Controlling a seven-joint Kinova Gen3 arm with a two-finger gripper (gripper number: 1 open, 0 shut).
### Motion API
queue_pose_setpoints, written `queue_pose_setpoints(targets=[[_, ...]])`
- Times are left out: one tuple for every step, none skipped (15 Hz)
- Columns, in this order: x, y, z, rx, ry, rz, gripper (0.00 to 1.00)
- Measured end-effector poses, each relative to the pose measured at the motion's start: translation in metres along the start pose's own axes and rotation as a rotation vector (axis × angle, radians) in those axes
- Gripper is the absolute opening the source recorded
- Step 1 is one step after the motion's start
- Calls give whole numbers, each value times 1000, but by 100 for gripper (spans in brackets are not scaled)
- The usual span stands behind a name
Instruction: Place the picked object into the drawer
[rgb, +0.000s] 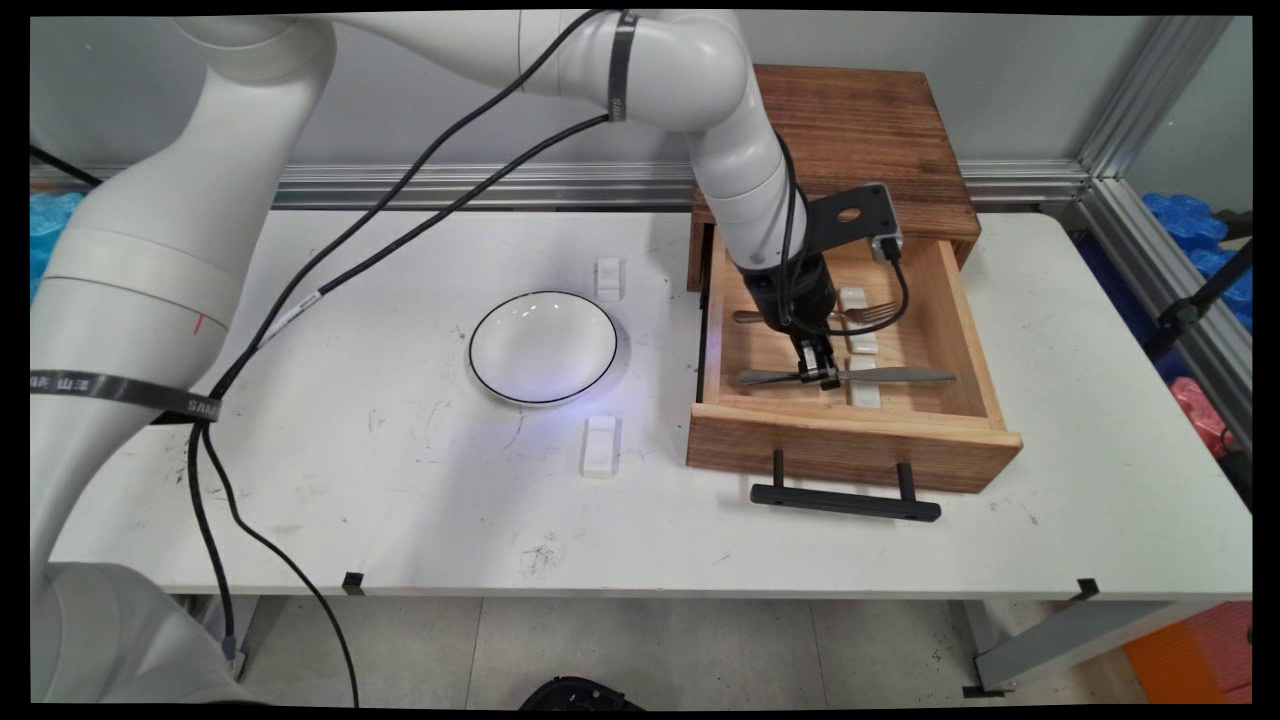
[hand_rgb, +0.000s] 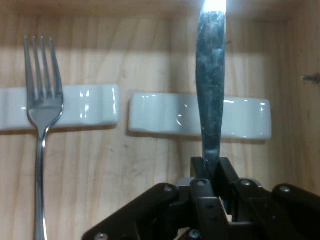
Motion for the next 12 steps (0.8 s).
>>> queue_pose_setpoints(targets=[[0,0,1,0,1,-1,0],[0,0,3,0,2,-3,0],[0,-1,4,-1,4,-4,0],[0,-1,6,-1,6,-6,0],[0,-2,7,-1,8,-7,0],[-1,-2,8,-1,10,-8,0],[-1,-3,9,-2,11,-9,0],[-1,-3,10,-2,12,-10,0],[-1,-4,11,-2,13,-10,0],[-1,-4,12,-2,14,-10,0],[-2,-5,13,-3,14,-10,0],[-2,-5,14,-3,14,-10,0]])
